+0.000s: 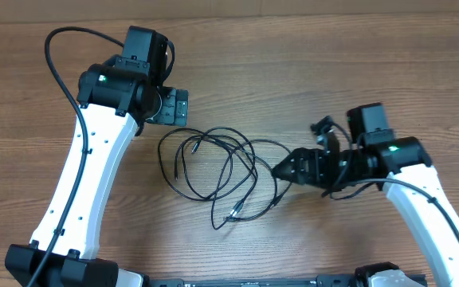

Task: Untangle cables

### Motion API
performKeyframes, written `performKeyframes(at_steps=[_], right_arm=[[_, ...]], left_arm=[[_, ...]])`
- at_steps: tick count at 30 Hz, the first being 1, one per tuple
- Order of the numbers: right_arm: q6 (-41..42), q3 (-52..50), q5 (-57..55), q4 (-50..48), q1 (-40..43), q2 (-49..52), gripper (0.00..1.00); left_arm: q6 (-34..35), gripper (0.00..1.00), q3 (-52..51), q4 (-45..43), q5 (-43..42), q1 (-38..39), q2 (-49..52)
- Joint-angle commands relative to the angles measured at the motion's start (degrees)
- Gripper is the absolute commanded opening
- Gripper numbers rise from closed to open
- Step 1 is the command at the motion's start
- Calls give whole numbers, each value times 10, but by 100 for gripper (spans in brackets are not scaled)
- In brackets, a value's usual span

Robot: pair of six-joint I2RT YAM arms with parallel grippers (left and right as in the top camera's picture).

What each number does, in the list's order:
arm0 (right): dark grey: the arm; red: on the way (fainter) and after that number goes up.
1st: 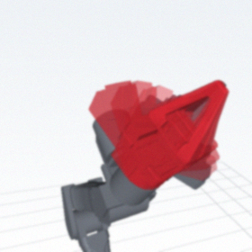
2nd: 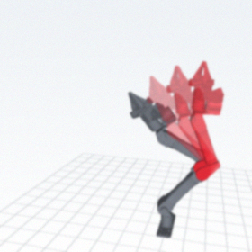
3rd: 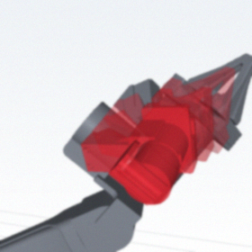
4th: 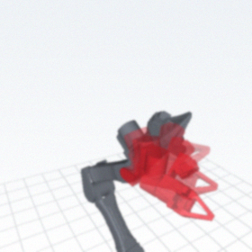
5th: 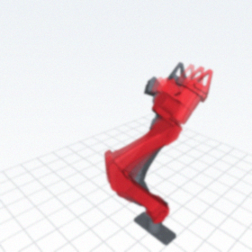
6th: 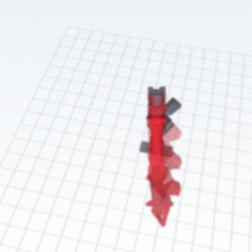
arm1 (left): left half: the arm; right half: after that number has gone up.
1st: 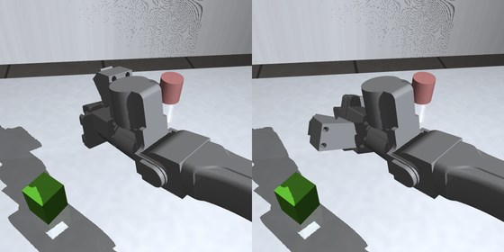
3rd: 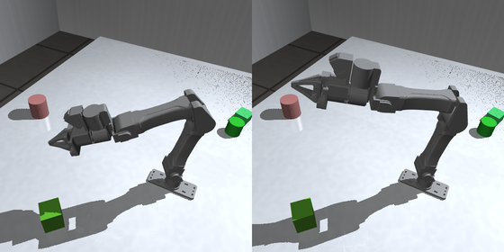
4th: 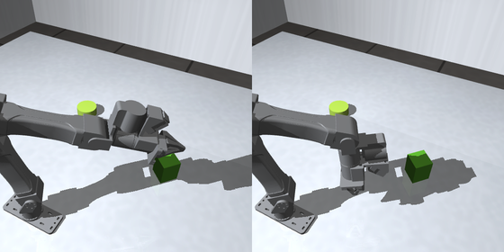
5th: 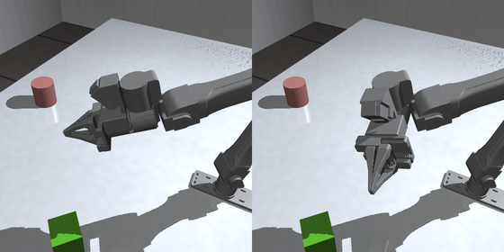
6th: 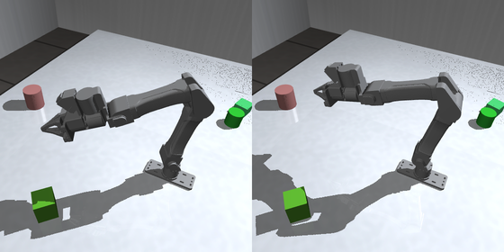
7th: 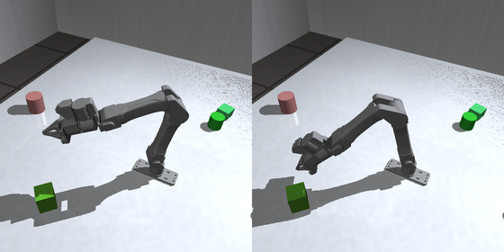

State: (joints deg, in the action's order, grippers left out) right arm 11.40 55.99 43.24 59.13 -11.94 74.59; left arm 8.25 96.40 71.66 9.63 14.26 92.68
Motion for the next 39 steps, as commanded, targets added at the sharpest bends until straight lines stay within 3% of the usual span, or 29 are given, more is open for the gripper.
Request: performKeyframes(at_steps=[1,8,15,18,23,30,39], right_arm=[[103,-2,3,-17,-55,1,100],[274,-2,-104,-35,-182,1,100],[368,-2,-115,-126,-254,1,100],[383,-2,-127,-151,-262,1,100],[384,-2,-160,-149,-263,1,81],[414,-3,-168,-120,-266,19,81],[469,-5,-194,-129,-340,70,86]], left_arm=[[-49,99,-11,-15,45,-1,-2],[-49,100,-11,-16,55,-1,21],[-49,99,-11,-16,55,-1,27],[-49,100,-11,-16,55,-1,27],[-49,99,-11,-16,55,-1,27],[-49,100,-11,-16,55,-1,27],[-49,99,-11,-16,55,-1,27]])
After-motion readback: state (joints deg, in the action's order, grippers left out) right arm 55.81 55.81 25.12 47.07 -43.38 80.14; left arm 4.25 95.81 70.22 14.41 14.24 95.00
